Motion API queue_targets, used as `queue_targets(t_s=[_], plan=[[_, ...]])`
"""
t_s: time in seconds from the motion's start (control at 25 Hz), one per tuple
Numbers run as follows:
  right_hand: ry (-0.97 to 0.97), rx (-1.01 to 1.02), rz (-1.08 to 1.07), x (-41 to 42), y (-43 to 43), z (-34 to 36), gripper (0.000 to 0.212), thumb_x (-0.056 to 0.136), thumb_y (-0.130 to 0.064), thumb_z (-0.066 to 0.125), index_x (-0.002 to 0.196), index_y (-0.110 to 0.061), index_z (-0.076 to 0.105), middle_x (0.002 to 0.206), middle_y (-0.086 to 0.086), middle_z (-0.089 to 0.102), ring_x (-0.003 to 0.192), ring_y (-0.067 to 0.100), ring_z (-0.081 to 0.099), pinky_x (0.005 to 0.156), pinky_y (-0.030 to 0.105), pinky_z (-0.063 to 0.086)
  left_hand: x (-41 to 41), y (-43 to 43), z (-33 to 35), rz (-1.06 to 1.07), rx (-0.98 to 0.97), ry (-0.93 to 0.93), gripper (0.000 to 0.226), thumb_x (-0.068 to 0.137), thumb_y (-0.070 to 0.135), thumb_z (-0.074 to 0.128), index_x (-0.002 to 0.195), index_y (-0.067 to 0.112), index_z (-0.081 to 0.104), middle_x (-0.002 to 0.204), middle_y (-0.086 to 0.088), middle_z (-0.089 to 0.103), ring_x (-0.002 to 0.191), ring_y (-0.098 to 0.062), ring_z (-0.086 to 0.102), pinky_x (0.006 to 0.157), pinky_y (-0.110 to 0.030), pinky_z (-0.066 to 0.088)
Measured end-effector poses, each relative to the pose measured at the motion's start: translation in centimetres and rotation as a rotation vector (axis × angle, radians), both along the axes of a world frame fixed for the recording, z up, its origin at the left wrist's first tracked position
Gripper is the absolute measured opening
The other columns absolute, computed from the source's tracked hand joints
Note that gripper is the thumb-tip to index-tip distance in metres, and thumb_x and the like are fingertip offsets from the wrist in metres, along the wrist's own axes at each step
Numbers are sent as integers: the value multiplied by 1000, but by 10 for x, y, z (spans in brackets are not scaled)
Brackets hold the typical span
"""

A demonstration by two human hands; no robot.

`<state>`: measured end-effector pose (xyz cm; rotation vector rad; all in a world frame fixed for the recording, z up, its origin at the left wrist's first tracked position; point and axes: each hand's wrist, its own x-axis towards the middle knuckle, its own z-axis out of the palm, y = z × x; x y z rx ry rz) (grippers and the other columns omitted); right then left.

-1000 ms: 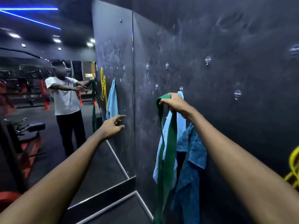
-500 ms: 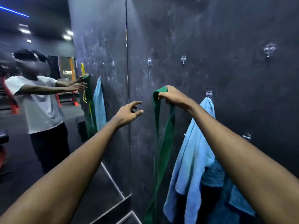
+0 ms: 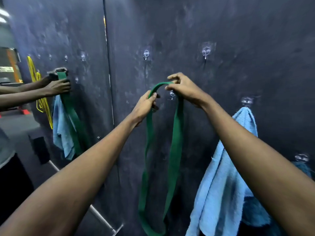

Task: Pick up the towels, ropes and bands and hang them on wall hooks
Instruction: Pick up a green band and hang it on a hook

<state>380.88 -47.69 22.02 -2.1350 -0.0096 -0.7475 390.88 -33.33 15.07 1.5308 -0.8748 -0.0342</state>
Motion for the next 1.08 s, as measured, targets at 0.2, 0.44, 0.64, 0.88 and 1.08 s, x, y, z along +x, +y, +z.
queue_targets(t_s=[0.2,0.44,0.64,0.88,1.08], plan=[[-266,-197,-416,14,-19,-9,21,79,-38,72,84,-19,65,80,-8,71,79,9,67,77,26,53,24,-13,19,-53,-7,-214,33,104,29,44,135,23,45,111,-9,57,99,-22,56,94,-32,46],[-409,-494,-576,34,-12,-40,19,85,-27,71,102,-24,76,93,-2,64,85,10,63,84,21,50,81,-31,-2,-111,-34,-266,36,100,42,49,132,32,60,109,-3,58,96,7,54,100,-18,43],[-394,-678,-774,42,-5,-65,24,90,-34,66,111,-27,75,87,-2,59,85,16,56,80,25,47,110,-41,-35,21,-145,-544,43,95,21,58,137,33,55,95,-1,42,78,-4,46,85,-13,40],[-391,-608,-764,30,2,-85,33,88,-15,66,119,-23,72,93,-1,61,80,9,60,80,26,52,108,-44,-54,59,-48,-805,48,95,37,56,142,38,47,89,4,53,76,-16,56,73,-38,54],[-405,-467,-757,30,5,-105,30,89,-15,68,118,-19,72,96,-1,67,84,8,65,81,21,52,97,-46,-68,53,-8,-799,46,100,47,44,146,39,41,104,9,52,80,-17,60,66,-42,55]])
